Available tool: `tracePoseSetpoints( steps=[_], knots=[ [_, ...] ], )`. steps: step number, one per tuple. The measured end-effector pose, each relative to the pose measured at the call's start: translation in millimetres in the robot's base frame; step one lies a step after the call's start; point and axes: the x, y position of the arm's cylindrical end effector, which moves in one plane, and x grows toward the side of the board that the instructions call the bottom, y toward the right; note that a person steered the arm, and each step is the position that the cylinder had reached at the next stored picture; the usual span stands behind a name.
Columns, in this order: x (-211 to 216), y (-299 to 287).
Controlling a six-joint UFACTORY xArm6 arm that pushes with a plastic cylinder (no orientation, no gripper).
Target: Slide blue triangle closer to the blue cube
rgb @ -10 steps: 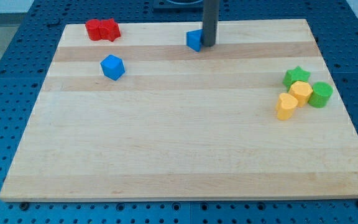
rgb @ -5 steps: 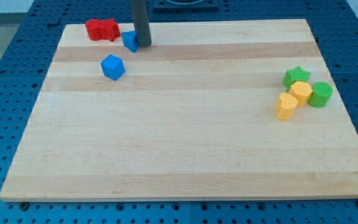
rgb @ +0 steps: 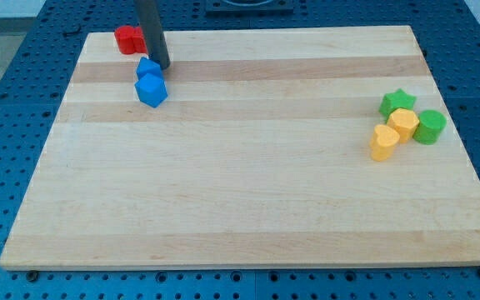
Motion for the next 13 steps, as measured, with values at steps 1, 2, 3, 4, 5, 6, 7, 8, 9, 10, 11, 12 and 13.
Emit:
tracePoseSetpoints(
  steps=[1, 2, 3, 4, 5, 6, 7, 8, 9, 10, 11, 12, 13],
  knots=[
    [-8.7, -19.7],
    [9.4, -57.1],
    [38.1, -82.6],
    [36.3, -74.2],
    [17.4, -67.1],
    [16.1, -28.7],
    [22.0, 3.6],
    [38.8, 9.0],
    [39.1, -12.3],
    [37.1, -40.5],
    [37.4, -48.7],
    [68.3, -49.5],
    [70.4, -49.6]
  ],
)
